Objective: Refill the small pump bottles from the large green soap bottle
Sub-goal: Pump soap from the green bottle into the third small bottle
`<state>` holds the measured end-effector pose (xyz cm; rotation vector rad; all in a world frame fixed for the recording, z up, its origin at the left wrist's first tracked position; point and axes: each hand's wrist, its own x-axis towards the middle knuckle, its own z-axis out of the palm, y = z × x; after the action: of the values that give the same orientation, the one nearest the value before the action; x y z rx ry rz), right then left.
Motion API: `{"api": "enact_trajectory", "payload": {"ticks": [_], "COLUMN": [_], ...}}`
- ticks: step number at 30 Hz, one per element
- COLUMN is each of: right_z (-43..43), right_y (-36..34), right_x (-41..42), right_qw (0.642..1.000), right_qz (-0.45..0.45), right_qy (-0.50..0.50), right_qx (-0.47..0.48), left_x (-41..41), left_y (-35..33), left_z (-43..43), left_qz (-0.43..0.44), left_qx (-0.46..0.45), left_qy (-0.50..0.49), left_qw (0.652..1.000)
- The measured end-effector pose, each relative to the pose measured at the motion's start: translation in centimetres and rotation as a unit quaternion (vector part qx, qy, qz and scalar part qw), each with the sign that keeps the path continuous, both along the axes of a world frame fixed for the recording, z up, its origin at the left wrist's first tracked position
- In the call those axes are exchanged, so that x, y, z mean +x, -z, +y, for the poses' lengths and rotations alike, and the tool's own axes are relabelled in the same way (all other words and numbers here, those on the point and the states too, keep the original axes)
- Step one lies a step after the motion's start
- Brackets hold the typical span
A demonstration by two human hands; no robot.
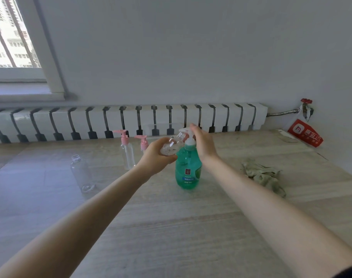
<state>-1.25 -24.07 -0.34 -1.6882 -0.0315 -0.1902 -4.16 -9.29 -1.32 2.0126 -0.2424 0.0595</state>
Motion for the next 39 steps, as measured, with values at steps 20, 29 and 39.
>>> {"api": "enact_trajectory", "payload": {"ticks": [20,29,39], "right_z": [1.6,1.9,1.5], "right_y": [1.8,1.9,1.4], "right_x": [0.6,0.5,0.3], "right_qw": [0.996,0.996,0.995], "right_qz": [-0.001,-0.024,-0.046], "right_qy": [0.052,0.051,0.017], "right_qx": [0.069,0.063,0.081], "left_x": [0.7,0.6,0.8], "left_y": [0.9,0.8,1.6], "left_z": [0.3,0.1,0.2], "left_qz": [-0.057,-0.079,-0.072], "left_qx": [-0.010,0.018,0.011], "left_qy": [-0.044,-0.040,-0.046], "left_qw": [0.997,0.996,0.996]}}
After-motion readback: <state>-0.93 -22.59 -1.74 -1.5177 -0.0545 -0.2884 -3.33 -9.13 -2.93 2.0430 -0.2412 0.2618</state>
